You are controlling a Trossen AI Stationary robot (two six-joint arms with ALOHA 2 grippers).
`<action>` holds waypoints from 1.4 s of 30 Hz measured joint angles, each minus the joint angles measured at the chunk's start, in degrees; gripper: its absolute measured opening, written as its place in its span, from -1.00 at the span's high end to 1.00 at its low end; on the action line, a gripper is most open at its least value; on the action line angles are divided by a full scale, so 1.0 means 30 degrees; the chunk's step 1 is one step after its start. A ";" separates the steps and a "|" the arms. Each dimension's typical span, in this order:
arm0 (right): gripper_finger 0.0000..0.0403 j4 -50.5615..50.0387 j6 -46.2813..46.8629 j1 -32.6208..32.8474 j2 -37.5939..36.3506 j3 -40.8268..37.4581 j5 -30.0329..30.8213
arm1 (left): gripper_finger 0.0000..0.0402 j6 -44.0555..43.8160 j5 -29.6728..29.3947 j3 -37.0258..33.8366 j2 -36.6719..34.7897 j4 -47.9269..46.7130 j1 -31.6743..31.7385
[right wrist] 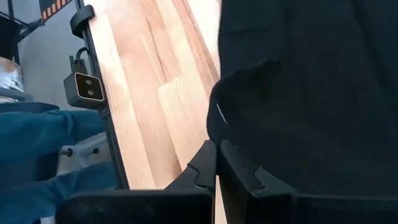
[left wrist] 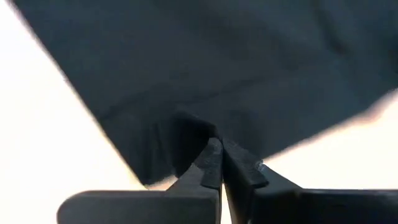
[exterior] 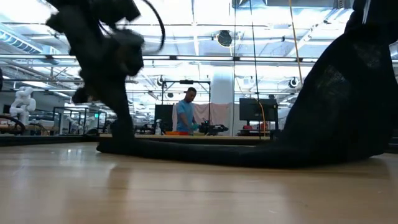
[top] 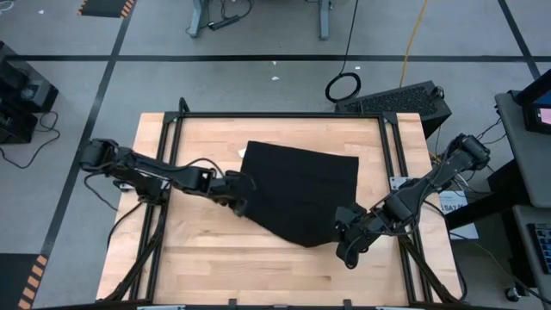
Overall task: Roll napkin
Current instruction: Fold the black napkin
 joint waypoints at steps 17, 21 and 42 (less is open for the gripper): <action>1.00 0.2032 0.2621 0.0096 0.2073 0.0000 -0.1578 | 0.99 0.1075 -0.2566 -0.0288 -0.4019 -0.3271 -0.7597; 1.00 0.3473 0.4452 0.0574 0.3038 0.0000 -0.2126 | 0.99 -0.0458 -0.2769 -0.0288 -0.4006 -0.4380 -0.8853; 1.00 -0.0681 0.2293 0.3643 0.3657 -0.0007 0.0373 | 0.99 -0.5244 -0.4032 -0.0295 -0.0888 -0.0378 -1.0414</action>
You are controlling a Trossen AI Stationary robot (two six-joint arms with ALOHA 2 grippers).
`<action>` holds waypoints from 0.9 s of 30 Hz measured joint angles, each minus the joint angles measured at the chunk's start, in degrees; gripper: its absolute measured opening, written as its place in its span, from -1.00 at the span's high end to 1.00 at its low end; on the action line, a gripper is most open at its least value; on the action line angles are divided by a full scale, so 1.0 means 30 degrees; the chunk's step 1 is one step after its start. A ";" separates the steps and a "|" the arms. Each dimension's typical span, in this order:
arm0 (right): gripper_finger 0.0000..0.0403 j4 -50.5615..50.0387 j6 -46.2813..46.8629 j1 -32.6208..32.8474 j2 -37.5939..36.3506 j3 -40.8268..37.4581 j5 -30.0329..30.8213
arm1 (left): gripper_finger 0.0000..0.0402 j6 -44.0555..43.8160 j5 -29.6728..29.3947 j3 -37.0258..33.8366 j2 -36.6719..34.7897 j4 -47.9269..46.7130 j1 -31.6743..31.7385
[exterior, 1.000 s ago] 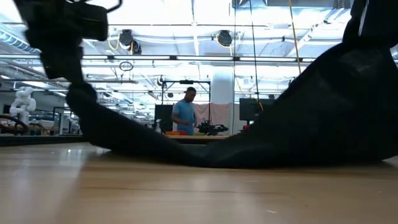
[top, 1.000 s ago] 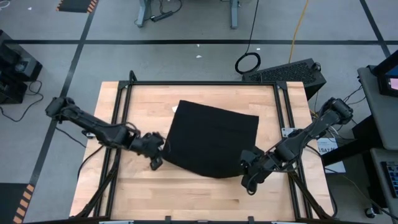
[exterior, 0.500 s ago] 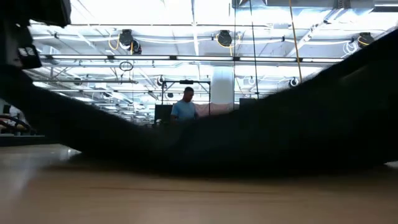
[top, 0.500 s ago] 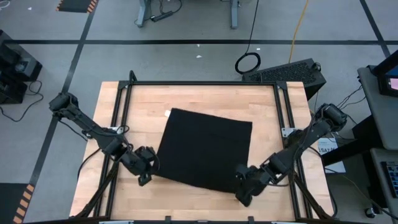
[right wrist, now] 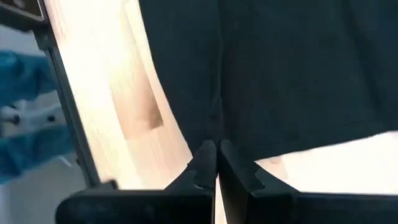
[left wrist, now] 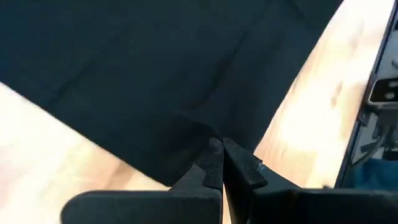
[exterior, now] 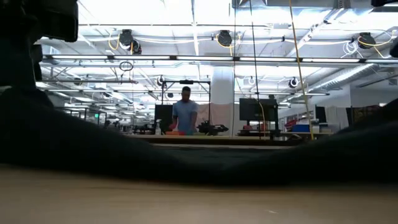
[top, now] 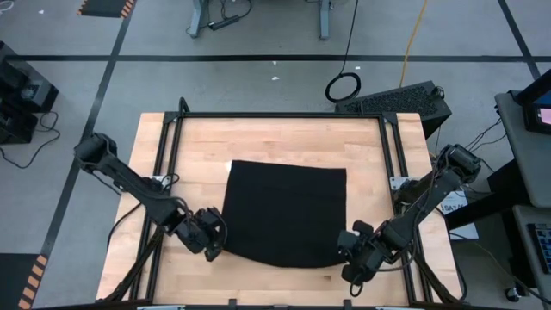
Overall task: Roll napkin
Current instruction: Fold the black napkin
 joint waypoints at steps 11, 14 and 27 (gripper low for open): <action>1.00 0.0088 -0.1253 0.0564 0.0000 -0.0364 -0.0543 | 0.79 -0.2939 -0.0197 0.0007 0.0678 0.1341 0.0007; 1.00 0.0408 -0.0580 0.0634 0.0000 -0.0634 -0.0563 | 0.59 -0.2351 0.0584 0.0007 0.0678 0.1798 0.0007; 1.00 0.0735 -0.0088 0.0619 0.0000 -0.0692 -0.0985 | -0.10 -0.1704 0.1022 0.0007 -0.0102 0.1210 0.0080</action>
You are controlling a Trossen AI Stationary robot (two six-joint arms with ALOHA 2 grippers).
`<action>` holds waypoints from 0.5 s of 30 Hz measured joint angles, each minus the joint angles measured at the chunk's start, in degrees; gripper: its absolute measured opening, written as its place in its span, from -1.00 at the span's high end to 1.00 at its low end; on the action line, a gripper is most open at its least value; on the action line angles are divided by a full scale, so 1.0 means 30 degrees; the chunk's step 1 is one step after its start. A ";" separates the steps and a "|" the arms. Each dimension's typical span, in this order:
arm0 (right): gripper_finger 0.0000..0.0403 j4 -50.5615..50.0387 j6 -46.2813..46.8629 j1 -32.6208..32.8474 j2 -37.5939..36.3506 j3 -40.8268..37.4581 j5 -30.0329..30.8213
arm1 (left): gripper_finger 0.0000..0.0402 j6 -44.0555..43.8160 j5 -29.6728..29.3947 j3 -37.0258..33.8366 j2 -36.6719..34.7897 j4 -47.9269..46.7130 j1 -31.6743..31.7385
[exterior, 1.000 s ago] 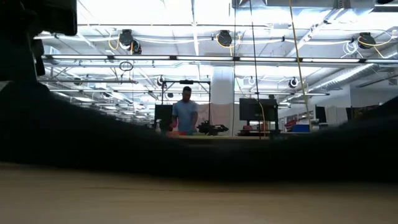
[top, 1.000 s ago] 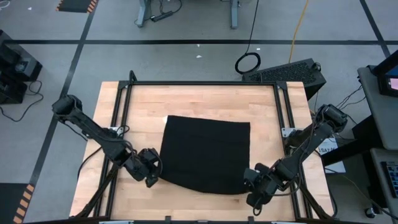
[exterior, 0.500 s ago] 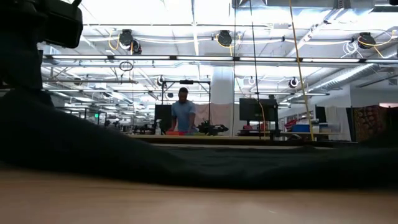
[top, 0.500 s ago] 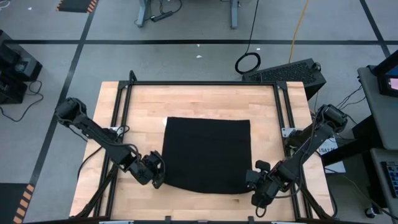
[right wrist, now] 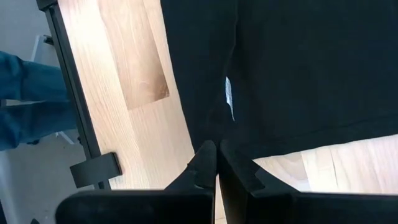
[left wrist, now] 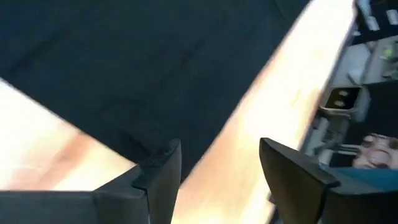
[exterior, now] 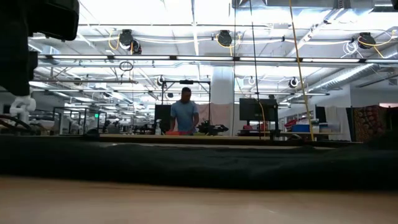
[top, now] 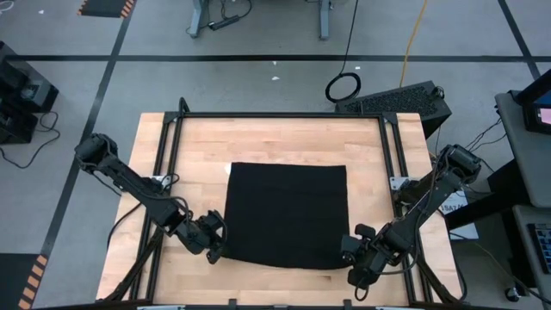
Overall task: Roll napkin
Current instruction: Fold the black napkin
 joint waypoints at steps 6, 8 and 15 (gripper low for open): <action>1.00 0.0001 -0.0007 0.0000 0.0000 0.0000 0.0000 | 0.04 0.1096 0.0339 -0.0335 0.0279 -0.0339 0.0240; 1.00 0.0008 -0.0007 0.0000 0.0000 0.0000 0.0000 | 0.10 0.0037 0.0623 -0.0758 0.0349 -0.0620 0.0239; 1.00 0.0169 0.0430 0.0000 -0.0007 0.0000 0.0007 | 0.16 -0.6158 0.1548 -0.2011 0.0379 0.0583 0.0269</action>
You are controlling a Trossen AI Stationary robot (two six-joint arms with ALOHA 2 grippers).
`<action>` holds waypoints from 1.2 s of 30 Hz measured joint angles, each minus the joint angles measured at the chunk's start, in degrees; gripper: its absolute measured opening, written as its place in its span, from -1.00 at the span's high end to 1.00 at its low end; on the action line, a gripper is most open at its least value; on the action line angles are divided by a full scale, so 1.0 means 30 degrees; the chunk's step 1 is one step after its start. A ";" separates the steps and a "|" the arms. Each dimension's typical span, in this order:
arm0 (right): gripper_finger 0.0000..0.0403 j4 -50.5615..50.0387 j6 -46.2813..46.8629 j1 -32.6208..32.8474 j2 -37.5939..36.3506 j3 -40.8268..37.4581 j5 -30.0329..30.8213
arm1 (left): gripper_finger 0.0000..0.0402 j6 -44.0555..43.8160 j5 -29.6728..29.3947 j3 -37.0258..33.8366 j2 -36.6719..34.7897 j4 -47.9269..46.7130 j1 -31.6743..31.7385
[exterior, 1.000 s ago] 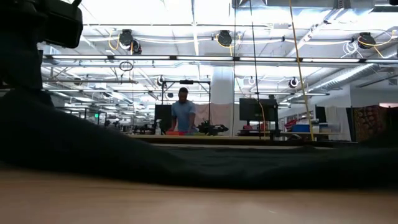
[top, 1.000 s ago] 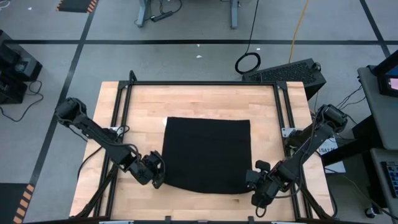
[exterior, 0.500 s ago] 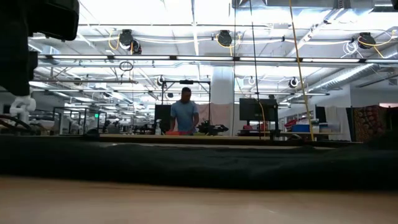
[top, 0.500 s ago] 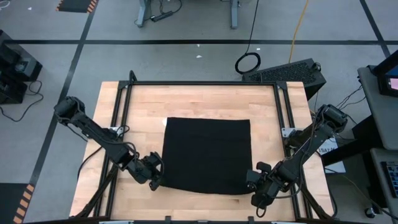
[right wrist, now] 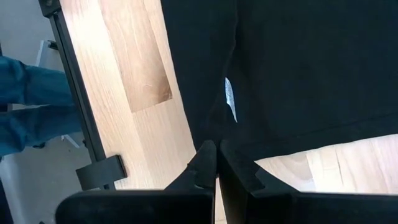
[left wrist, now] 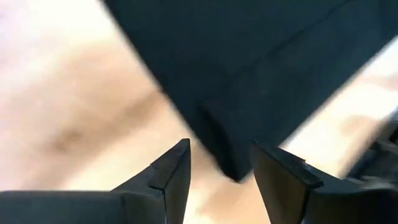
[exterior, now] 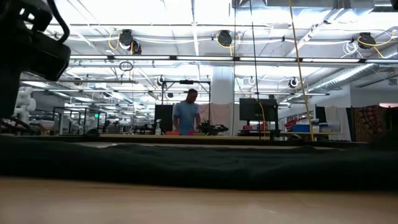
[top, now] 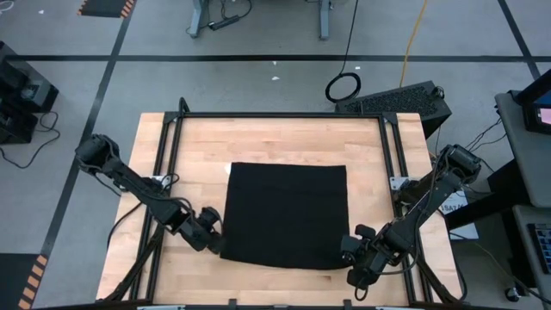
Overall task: Roll napkin
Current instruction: Fold the black napkin
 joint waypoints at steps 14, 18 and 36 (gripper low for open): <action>1.00 -0.0026 -0.0208 0.0000 0.0000 0.0000 0.0070 | -0.20 -0.2736 -0.0249 -0.0925 0.0102 0.2594 0.0150; 1.00 -0.0034 -0.0694 0.0000 0.0000 0.0000 0.0097 | -0.20 -0.2710 -0.0306 -0.0910 0.1086 0.2759 0.0175; 1.00 -0.0007 -0.1404 -0.0003 -0.0007 0.0007 0.0641 | 0.59 -0.2630 -0.1922 -0.0917 0.3934 0.7182 0.0197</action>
